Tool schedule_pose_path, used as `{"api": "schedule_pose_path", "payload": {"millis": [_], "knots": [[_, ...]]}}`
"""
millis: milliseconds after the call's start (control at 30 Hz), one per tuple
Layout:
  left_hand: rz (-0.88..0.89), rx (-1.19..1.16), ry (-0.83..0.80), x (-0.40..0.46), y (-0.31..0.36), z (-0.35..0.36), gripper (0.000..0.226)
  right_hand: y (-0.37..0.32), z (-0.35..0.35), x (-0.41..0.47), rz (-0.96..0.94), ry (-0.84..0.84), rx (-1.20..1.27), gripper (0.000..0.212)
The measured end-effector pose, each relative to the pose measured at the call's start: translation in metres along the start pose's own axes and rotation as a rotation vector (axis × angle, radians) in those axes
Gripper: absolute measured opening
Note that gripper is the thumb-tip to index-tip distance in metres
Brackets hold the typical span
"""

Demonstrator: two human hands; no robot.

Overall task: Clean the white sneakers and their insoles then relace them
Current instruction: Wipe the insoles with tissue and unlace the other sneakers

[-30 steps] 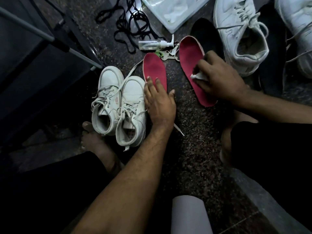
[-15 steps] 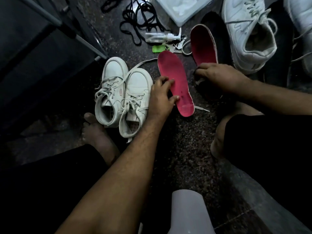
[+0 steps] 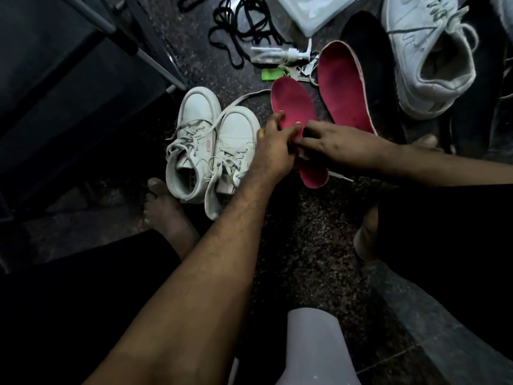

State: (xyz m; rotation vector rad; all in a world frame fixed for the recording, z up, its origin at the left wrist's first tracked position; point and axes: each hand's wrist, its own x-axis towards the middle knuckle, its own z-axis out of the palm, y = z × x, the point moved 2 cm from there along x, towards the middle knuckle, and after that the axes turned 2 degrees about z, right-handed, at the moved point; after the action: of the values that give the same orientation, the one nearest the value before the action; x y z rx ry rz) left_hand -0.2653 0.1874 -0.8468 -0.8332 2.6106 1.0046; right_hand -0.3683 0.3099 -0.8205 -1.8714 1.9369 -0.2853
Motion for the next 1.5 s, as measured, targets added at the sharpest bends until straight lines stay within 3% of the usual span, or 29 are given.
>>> {"api": "schedule_pose_path", "payload": {"millis": [200,400,500,667,733,833,900,1067,1167,1333,1500], "knots": [[-0.028,0.109,-0.195,-0.002,0.004,-0.001,0.103,0.002,0.003,-0.008,0.087,0.031,-0.024,0.016],[-0.025,0.163,-0.195,-0.009,0.006,0.007,0.097,-0.006,0.011,-0.014,-0.024,-0.1,-0.098,0.028],[-0.04,0.172,-0.227,-0.007,0.004,0.006,0.104,-0.004,0.011,-0.012,-0.02,-0.151,-0.083,0.024],[-0.051,0.199,-0.231,-0.007,0.007,0.007,0.109,0.003,0.002,-0.002,0.018,-0.512,-0.081,0.014],[-0.052,0.202,-0.231,-0.006,0.007,0.008,0.11,0.009,-0.01,-0.001,0.038,-0.434,-0.015,0.01],[-0.062,0.2,-0.231,-0.006,0.007,0.008,0.11,0.012,-0.02,-0.002,0.113,-0.065,0.089,0.024],[-0.071,0.205,-0.237,-0.005,0.008,0.008,0.108,0.005,-0.013,-0.006,0.096,-0.018,0.075,0.027],[-0.08,0.215,-0.257,-0.004,0.009,0.009,0.109,0.006,0.014,-0.016,-0.012,-0.256,0.072,0.005],[-0.101,0.218,-0.276,-0.002,0.011,0.009,0.111,0.023,0.005,-0.015,0.079,-0.497,0.015,0.008],[-0.116,0.235,-0.267,-0.001,0.015,0.01,0.113,0.023,-0.014,-0.018,0.133,0.013,0.104,0.017],[-0.102,0.249,-0.266,-0.002,0.011,0.013,0.107,0.003,-0.013,-0.013,0.148,0.139,0.1,0.022]]}}
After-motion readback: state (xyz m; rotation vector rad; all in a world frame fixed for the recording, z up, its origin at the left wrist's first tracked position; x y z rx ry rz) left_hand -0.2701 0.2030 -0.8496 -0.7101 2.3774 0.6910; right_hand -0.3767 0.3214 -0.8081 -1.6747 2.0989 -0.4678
